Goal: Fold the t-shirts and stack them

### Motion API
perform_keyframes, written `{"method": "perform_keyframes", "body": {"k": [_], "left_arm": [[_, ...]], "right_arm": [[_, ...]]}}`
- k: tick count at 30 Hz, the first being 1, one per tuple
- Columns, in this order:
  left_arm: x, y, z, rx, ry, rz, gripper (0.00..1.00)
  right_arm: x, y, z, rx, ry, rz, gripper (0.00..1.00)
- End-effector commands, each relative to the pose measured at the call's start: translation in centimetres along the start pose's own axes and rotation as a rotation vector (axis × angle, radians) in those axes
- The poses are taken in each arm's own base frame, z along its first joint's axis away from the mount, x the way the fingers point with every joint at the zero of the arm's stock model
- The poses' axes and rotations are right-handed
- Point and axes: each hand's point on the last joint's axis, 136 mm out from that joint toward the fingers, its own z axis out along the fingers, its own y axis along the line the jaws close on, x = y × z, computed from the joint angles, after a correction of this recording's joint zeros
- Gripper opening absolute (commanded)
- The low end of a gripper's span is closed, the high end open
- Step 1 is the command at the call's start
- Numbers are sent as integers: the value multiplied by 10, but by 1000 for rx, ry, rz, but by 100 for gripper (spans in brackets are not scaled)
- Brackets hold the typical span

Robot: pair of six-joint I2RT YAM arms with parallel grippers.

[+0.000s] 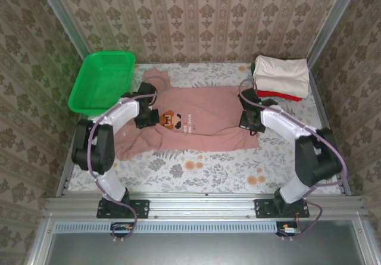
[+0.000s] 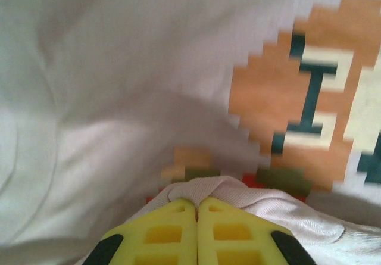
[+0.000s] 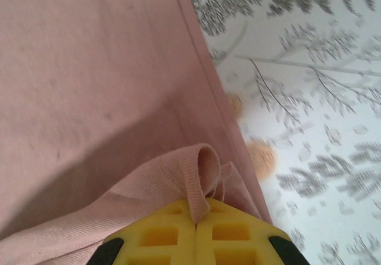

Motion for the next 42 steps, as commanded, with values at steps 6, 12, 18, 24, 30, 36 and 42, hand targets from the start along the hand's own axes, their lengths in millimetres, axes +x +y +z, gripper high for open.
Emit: {"method": "perform_keyframes", "body": {"k": [6, 12, 18, 24, 30, 36, 42], "left_arm": [[-34, -9, 14, 20, 43, 75, 38], [-17, 17, -31, -62, -45, 51, 74], [45, 46, -43, -42, -130, -139, 100], [63, 43, 0, 49, -95, -224, 97], [63, 78, 21, -54, -38, -283, 97], [72, 101, 17, -114, -12, -295, 97], [85, 122, -2, -199, -29, -304, 98]], "right_arm": [[-32, 19, 29, 7, 58, -84, 13], [-35, -2, -17, 51, -43, -89, 46], [29, 32, -11, -132, -27, -131, 58], [58, 71, 27, -177, 65, -185, 49], [74, 20, 43, -94, 128, -71, 46], [83, 11, 37, -131, 164, -26, 47], [93, 0, 29, -103, 174, -11, 45]]}}
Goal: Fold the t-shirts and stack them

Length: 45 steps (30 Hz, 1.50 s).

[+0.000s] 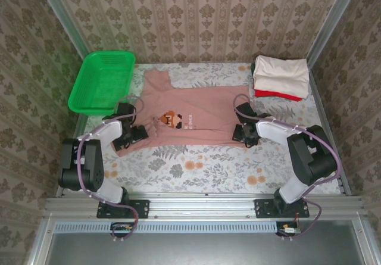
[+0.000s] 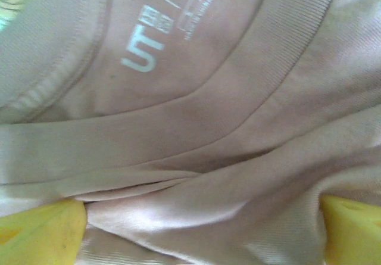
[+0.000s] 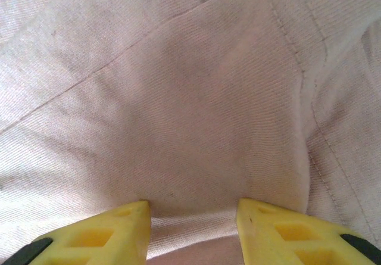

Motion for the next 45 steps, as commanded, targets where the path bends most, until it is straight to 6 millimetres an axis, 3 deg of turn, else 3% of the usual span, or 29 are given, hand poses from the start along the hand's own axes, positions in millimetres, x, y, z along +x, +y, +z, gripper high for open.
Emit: {"method": "perform_keyframes", "body": {"k": [1, 5, 8, 12, 19, 21, 24, 26, 28, 31, 34, 39, 45], "left_arm": [[7, 29, -14, -105, -12, 5, 98], [8, 42, -23, -141, -23, -1, 98], [8, 33, -29, -80, -30, 5, 97], [2, 25, -47, -56, -69, 37, 97], [-5, 25, -80, -12, -171, 3, 97], [-3, 11, -77, 59, -170, 3, 97], [1, -18, -58, 160, -129, 27, 97], [4, -33, -40, 205, -78, 38, 97], [6, -36, -23, 196, -29, 36, 97], [9, -31, -6, 161, 8, 31, 97], [7, -11, -1, 93, 15, 16, 97], [1, 11, -2, 66, 1, -13, 98], [-7, 18, -15, 38, -26, 4, 98]], "right_arm": [[30, -28, -9, 87, 70, 24, 46], [40, -55, -23, 170, 51, 21, 46], [48, -65, -31, 175, 47, 25, 47], [43, -73, -48, 172, 1, 27, 47], [11, -20, -69, 18, -122, -24, 48], [0, -2, -63, 13, -124, -51, 47], [-8, 21, -36, 38, -71, -99, 47], [-13, 24, -18, 68, -50, -90, 46], [-16, 17, -1, 110, -28, -30, 44], [-18, 13, 11, 110, -44, 41, 43], [-20, -6, 11, 112, -52, 106, 44], [-24, -23, 5, 77, -73, 204, 45], [-14, -50, -1, 63, -67, 278, 45]]}}
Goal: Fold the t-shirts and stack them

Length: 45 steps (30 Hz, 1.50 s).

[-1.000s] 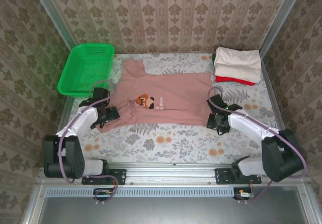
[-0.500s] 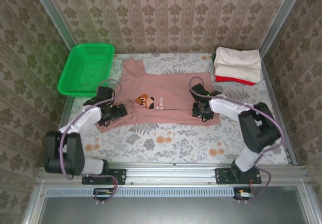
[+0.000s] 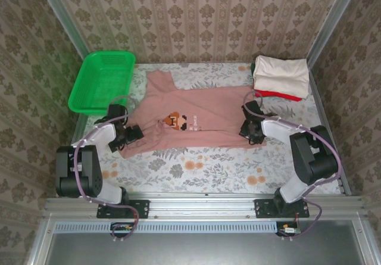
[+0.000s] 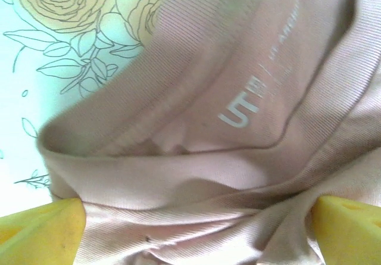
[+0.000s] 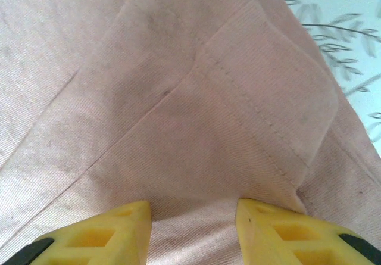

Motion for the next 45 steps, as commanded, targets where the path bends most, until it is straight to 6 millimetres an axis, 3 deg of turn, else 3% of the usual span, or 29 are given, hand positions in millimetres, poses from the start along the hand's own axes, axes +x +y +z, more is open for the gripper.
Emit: {"method": "perform_keyframes", "body": {"k": [1, 6, 9, 12, 15, 18, 22, 25, 27, 30, 32, 38, 45], "left_arm": [[-4, 6, -14, -21, -21, 31, 98], [-8, -23, -37, 41, -108, 152, 98], [-7, -48, -55, 34, -166, 285, 98], [-3, -73, -67, 43, -224, 454, 98], [11, -97, -67, 86, -214, 624, 94], [32, -118, -50, 49, -147, 768, 86], [40, -120, -20, -136, -59, 872, 77], [36, -117, -6, -220, -18, 872, 60], [33, -113, -2, -251, -3, 858, 51], [25, -110, -3, -266, 5, 830, 25], [19, -109, -9, -279, -7, 826, 19], [-10, -118, -35, -300, -80, 838, 13], [-46, -120, -29, -229, -72, 792, 12]], "right_arm": [[10, -23, -6, 27, 12, 43, 45], [22, -44, -21, 41, 2, 39, 46], [25, -40, -31, 1, -5, 21, 47], [14, -37, -49, -12, -48, 0, 49], [6, -34, -69, -40, -90, -21, 51], [-1, -26, -80, -80, -118, -31, 52], [-2, -16, -78, -115, -104, -51, 53], [-1, -16, -74, -102, -91, -63, 53], [-1, -21, -71, -70, -90, -74, 54], [-3, -25, -70, -43, -92, -88, 55], [-6, -25, -70, -28, -98, -99, 56], [-25, -31, -68, 98, -110, -151, 58], [-40, -25, -37, 192, -42, -213, 55]]}}
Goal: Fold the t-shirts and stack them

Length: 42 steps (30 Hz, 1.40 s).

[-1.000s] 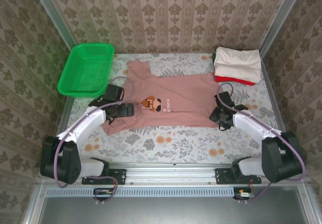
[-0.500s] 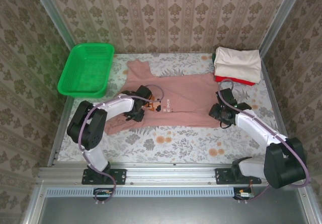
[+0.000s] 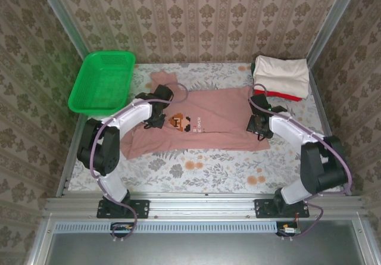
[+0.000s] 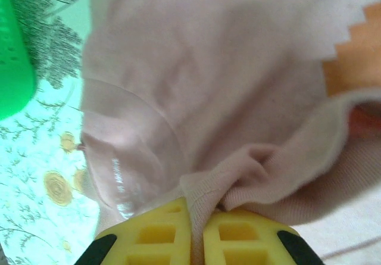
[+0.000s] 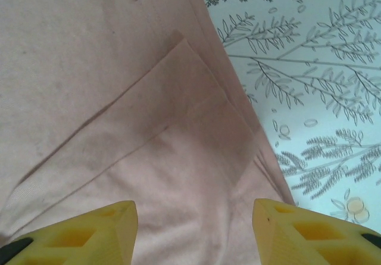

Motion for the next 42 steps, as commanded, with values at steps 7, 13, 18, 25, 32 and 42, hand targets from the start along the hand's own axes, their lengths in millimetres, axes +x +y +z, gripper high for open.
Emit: {"method": "perform_keyframes", "body": {"k": [7, 13, 18, 25, 32, 42], "left_arm": [[-38, 18, 14, 96, -14, 4, 13], [-44, 14, 27, 118, 15, 27, 13], [-42, 16, 32, 111, 28, 27, 13], [-48, 30, 12, 87, -12, 16, 13], [-36, 47, -52, 44, -105, -35, 12], [20, 42, -145, 37, -316, -125, 13]], "right_arm": [[-15, -1, 25, 90, 41, -72, 53], [-23, -2, 33, 116, 38, -88, 52], [-27, 4, 51, 79, 56, -94, 47], [-30, 3, 43, 70, 42, -88, 19], [-37, -6, -7, 11, -65, -64, 0], [-10, -26, -87, -193, -242, 33, 0]]}}
